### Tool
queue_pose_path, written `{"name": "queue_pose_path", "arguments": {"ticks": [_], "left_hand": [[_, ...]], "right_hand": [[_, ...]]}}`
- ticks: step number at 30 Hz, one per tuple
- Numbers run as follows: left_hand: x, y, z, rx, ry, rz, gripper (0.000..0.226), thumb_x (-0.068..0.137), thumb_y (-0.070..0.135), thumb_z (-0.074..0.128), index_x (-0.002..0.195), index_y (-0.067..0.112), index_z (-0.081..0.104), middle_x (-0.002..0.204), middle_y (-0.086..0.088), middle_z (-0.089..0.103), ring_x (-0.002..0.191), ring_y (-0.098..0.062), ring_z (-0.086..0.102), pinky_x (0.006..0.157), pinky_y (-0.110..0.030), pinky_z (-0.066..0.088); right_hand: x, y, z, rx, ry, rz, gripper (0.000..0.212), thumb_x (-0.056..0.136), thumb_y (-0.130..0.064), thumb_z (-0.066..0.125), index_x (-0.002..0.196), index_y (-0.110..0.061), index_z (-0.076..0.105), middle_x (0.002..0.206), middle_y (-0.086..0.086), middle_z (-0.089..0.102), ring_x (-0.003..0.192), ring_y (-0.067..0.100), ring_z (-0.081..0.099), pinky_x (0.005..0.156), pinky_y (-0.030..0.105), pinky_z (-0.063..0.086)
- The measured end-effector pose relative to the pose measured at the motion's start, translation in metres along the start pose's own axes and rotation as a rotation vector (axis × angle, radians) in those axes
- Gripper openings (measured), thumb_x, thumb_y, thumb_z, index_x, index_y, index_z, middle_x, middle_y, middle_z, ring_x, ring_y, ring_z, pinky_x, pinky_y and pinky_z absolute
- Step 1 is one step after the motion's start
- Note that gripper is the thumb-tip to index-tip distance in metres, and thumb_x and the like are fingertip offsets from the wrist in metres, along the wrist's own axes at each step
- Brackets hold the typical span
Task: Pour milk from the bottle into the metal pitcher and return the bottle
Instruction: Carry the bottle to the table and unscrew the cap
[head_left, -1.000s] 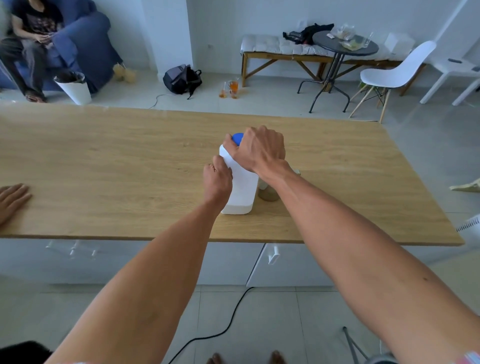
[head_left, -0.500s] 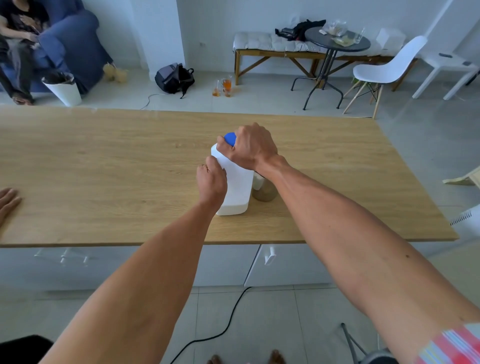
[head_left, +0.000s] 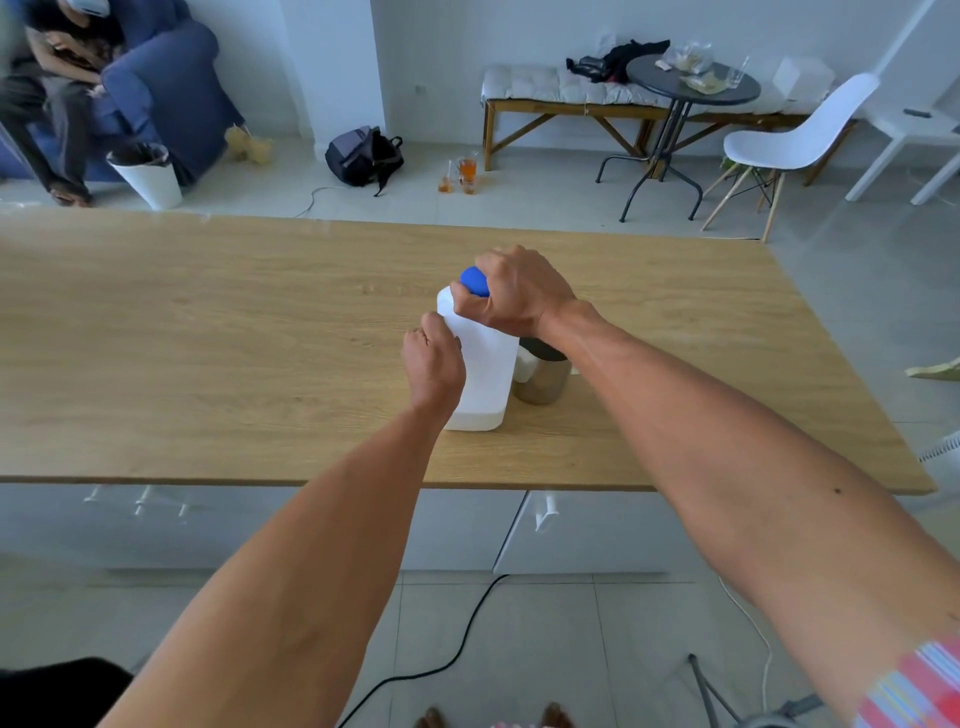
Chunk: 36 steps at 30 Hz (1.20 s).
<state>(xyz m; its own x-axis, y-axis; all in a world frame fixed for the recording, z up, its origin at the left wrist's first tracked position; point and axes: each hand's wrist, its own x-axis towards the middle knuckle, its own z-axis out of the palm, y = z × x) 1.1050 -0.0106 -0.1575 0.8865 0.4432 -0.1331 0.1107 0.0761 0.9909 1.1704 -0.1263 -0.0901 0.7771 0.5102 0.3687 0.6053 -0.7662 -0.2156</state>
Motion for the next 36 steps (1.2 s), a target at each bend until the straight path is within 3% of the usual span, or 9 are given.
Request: {"name": "queue_pose_path", "arguments": {"ticks": [6,10,12,16,21,25,31,33,36], "left_hand": [[-0.001,0.001,0.001,0.015,0.002,-0.012,0.057,0.095,0.015,0.033,0.039,0.025,0.029,0.046,0.011,0.029,0.049,-0.012,0.023,0.044,-0.026,0.023],[0.001,0.001,0.002,0.01,0.031,-0.04,0.056,0.095,0.014,0.034,0.041,0.024,0.033,0.044,0.013,0.031,0.049,-0.012,0.026,0.048,-0.028,0.026],[0.001,0.0,0.002,0.01,0.045,-0.048,0.046,0.096,0.015,0.035,0.051,0.023,0.034,0.043,0.013,0.036,0.054,-0.016,0.03,0.053,-0.031,0.028],[-0.001,-0.002,0.003,-0.039,0.051,-0.07,0.037,0.099,0.02,0.036,0.062,0.015,0.037,0.039,0.018,0.042,0.061,-0.017,0.037,0.059,-0.032,0.034],[0.001,-0.001,0.003,-0.022,0.036,-0.053,0.053,0.096,0.018,0.035,0.044,0.028,0.031,0.045,0.014,0.03,0.058,-0.017,0.027,0.052,-0.03,0.027],[0.002,-0.002,0.003,-0.018,0.048,-0.055,0.038,0.094,0.019,0.035,0.057,0.02,0.026,0.047,0.011,0.031,0.05,-0.014,0.027,0.045,-0.024,0.027],[0.001,-0.003,0.002,0.015,0.033,-0.031,0.035,0.091,0.023,0.034,0.057,0.022,0.026,0.049,0.011,0.033,0.054,-0.015,0.027,0.051,-0.029,0.027],[0.001,-0.004,0.002,0.029,0.028,-0.024,0.032,0.09,0.025,0.033,0.059,0.021,0.026,0.053,0.009,0.033,0.055,-0.016,0.026,0.051,-0.029,0.026],[0.0,-0.003,0.002,0.044,0.038,-0.022,0.029,0.087,0.028,0.034,0.06,0.021,0.026,0.057,0.006,0.032,0.055,-0.016,0.026,0.049,-0.028,0.026]], "right_hand": [[-0.007,0.005,-0.013,-0.02,-0.029,-0.23,0.03,0.085,-0.038,0.041,0.088,-0.009,0.043,0.085,0.005,0.042,0.063,0.024,0.039,0.054,0.034,0.036],[-0.012,0.007,-0.018,-0.125,-0.037,-0.319,0.048,0.081,-0.031,0.044,0.121,-0.01,0.06,0.104,0.009,0.052,0.08,0.024,0.049,0.064,0.038,0.048],[-0.015,0.007,-0.019,-0.176,-0.033,-0.259,0.058,0.088,-0.048,0.047,0.14,-0.023,0.052,0.11,0.003,0.052,0.085,0.021,0.052,0.065,0.034,0.048],[-0.011,-0.001,-0.024,-0.25,0.037,0.009,0.071,0.083,-0.088,0.038,0.097,-0.02,0.05,0.083,-0.004,0.056,0.066,0.024,0.053,0.06,0.035,0.044],[-0.006,-0.009,-0.029,-0.176,-0.041,-0.085,0.041,0.092,-0.056,0.049,0.088,-0.015,0.055,0.083,-0.003,0.053,0.069,0.026,0.054,0.061,0.034,0.041],[-0.012,-0.011,-0.039,-0.027,0.062,-0.06,0.032,0.09,-0.042,0.055,0.095,-0.011,0.06,0.089,0.002,0.056,0.071,0.022,0.051,0.063,0.034,0.047],[-0.05,-0.004,-0.022,0.689,0.483,0.481,0.033,0.081,-0.023,0.083,0.104,-0.007,0.066,0.085,-0.005,0.069,0.075,0.009,0.064,0.072,0.028,0.056],[-0.072,0.001,-0.004,0.737,0.471,0.633,0.041,0.078,-0.024,0.084,0.114,-0.011,0.068,0.092,-0.012,0.069,0.084,0.003,0.066,0.081,0.026,0.057],[-0.107,0.008,0.027,0.712,0.395,0.727,0.031,0.074,-0.02,0.084,0.102,-0.016,0.07,0.099,-0.002,0.069,0.092,0.015,0.067,0.086,0.038,0.056]]}}
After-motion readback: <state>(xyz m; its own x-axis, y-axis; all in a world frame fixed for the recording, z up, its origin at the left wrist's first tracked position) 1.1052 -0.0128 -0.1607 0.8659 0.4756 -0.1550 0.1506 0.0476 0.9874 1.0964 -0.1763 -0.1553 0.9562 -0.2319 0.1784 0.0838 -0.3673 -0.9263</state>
